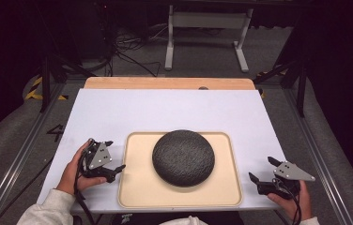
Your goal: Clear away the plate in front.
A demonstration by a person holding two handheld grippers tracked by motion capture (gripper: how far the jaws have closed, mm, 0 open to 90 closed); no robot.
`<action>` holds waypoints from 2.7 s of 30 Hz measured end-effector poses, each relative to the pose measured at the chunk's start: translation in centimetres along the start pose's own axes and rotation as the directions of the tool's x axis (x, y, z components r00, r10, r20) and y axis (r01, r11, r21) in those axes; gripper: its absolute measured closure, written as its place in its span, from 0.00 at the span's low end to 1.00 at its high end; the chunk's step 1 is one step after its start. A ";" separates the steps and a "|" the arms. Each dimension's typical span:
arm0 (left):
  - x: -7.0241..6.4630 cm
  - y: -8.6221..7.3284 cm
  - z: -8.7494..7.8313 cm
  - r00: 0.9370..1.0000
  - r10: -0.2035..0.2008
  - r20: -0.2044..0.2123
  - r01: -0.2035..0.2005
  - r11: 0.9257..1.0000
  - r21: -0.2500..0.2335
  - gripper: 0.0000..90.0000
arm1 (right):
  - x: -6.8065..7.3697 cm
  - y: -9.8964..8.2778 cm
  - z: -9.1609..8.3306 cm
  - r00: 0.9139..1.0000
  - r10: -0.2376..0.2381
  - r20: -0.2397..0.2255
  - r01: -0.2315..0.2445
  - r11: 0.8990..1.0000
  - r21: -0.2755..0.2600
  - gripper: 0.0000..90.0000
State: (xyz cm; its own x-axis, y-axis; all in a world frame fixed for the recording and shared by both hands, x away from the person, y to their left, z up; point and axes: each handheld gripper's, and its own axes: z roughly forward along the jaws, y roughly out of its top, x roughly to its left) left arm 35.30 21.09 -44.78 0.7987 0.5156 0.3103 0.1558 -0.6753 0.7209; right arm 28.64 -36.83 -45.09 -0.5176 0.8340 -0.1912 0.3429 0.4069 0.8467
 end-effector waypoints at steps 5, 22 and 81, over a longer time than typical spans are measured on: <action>0.3 -0.9 -0.2 1.000 -0.014 -0.009 0.014 1.000 0.007 0.11 | 0.1 0.0 0.0 1.000 -0.009 0.001 0.009 1.000 0.005 0.10; 0.9 -3.7 -2.5 0.993 -0.112 -0.034 0.111 0.993 -0.039 0.11 | 0.1 -0.1 0.2 1.000 -0.006 0.002 0.006 1.000 0.014 0.10; -0.1 -5.4 -4.6 0.980 -0.194 -0.051 0.190 0.978 -0.087 0.09 | 0.4 0.2 0.7 0.999 -0.033 -0.017 0.034 0.999 0.021 0.10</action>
State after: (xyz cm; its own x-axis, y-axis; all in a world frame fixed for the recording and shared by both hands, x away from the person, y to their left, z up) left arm 31.74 27.11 -45.90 0.7225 0.6632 0.1954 0.2530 -0.5166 0.8180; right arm 29.05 -36.15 -45.36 -0.5423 0.8133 -0.2107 0.3418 0.4426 0.8290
